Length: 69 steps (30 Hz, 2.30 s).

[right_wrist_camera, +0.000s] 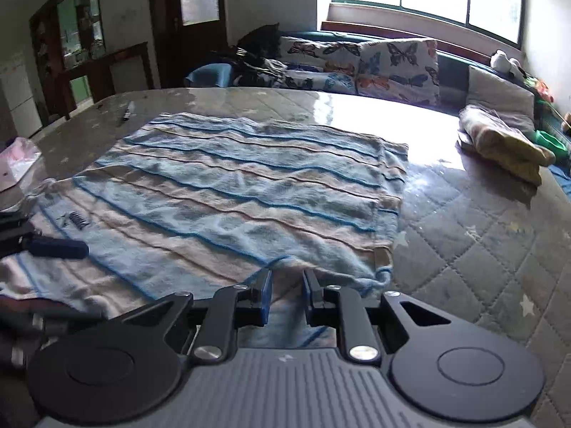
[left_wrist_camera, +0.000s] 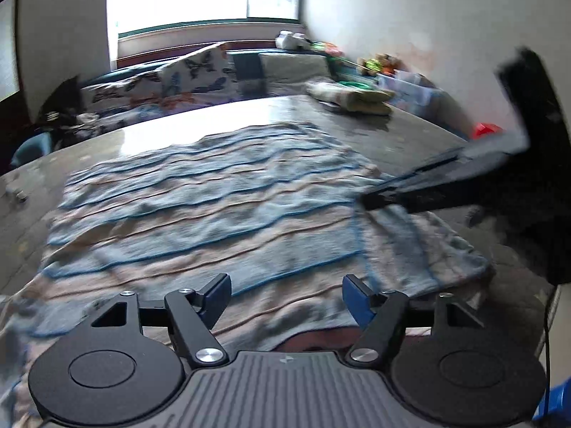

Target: Fold clothes

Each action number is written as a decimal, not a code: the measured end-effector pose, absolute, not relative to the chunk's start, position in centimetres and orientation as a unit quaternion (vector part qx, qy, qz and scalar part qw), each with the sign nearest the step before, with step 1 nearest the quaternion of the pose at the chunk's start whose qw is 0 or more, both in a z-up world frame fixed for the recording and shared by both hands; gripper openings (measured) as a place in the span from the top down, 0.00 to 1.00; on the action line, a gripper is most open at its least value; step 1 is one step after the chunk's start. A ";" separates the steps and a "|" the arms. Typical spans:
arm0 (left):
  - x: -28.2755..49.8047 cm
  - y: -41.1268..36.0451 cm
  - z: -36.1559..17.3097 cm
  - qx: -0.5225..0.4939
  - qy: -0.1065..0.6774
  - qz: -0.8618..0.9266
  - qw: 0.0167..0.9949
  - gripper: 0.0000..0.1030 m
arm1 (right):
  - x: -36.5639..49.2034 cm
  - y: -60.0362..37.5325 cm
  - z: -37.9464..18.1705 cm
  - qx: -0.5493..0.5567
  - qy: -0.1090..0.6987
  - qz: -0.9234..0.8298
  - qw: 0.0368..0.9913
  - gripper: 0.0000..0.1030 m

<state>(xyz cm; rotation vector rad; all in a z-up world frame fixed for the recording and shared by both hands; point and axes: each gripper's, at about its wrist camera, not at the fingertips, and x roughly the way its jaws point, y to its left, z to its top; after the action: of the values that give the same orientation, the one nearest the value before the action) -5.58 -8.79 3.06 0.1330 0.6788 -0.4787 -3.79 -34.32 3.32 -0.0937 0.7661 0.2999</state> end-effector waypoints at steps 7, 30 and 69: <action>-6.9 -1.5 3.6 0.019 0.329 -0.123 0.936 0.39 | -7.2 -32.4 3.9 -0.054 0.373 0.180 0.909 0.76; -8.0 13.6 2.1 -0.103 0.336 0.129 0.927 0.84 | -9.0 -31.1 2.9 -0.057 0.391 0.176 0.902 0.65; -11.7 7.7 4.9 -0.031 0.296 -0.153 0.942 0.68 | -7.4 -25.3 6.0 -0.092 0.369 0.272 0.884 0.65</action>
<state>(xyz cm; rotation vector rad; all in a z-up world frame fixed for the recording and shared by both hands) -11.69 7.70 4.89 -0.0633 0.6039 -0.3127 -7.38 -25.26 6.01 -0.1906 0.7684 0.5665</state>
